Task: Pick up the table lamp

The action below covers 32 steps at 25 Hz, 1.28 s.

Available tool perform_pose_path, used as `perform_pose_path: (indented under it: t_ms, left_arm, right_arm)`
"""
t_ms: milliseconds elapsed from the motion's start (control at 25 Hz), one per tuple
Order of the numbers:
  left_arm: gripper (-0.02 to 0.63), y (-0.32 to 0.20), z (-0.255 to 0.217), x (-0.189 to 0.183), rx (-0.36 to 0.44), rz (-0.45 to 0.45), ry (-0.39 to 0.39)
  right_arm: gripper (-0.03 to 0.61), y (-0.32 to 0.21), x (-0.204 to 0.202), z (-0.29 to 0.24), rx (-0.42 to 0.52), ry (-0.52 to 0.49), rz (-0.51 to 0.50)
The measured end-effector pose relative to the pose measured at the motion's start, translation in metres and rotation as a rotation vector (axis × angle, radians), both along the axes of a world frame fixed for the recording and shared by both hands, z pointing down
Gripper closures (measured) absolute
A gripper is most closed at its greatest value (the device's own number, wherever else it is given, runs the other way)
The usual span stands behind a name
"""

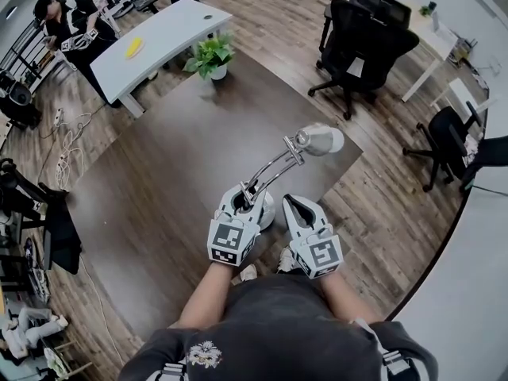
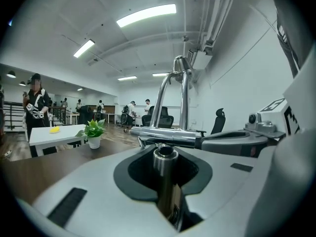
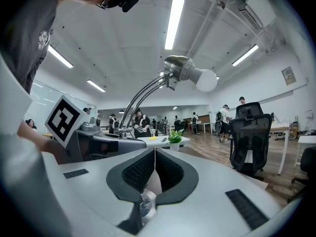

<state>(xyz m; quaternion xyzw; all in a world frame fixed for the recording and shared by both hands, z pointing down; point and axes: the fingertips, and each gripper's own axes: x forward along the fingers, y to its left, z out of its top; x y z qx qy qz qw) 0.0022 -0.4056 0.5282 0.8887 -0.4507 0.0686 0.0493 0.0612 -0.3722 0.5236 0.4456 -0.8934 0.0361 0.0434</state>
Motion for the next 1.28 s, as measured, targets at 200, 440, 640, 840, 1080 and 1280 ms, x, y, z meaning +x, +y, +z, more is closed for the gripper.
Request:
perform_pose_path:
  t_ms: [200, 440, 640, 840, 1080, 1280]
  left_arm:
    - [0.546, -0.005, -0.026, -0.005, 0.001, -0.020, 0.018]
    - [0.545, -0.010, -0.063, -0.009, 0.028, -0.039, 0.040]
    - [0.545, -0.012, -0.091, -0.016, 0.038, -0.055, 0.040]
    - [0.545, -0.009, -0.108, -0.024, 0.048, -0.080, 0.035]
    - [0.545, -0.004, -0.118, -0.026, 0.078, -0.086, 0.030]
    - [0.545, 0.003, -0.107, -0.025, 0.071, -0.077, 0.032]
  right_arm:
    - [0.551, -0.004, 0.003, -0.026, 0.031, -0.058, 0.027]
    - [0.551, -0.006, 0.010, -0.059, 0.100, -0.080, 0.032]
    - [0.551, -0.007, 0.006, -0.075, 0.127, -0.094, 0.020]
    - [0.551, -0.004, 0.000, -0.096, 0.161, -0.111, 0.002]
    - [0.551, -0.002, -0.002, -0.111, 0.187, -0.109, -0.009]
    - [0.552, 0.004, -0.003, -0.109, 0.188, -0.099, -0.008]
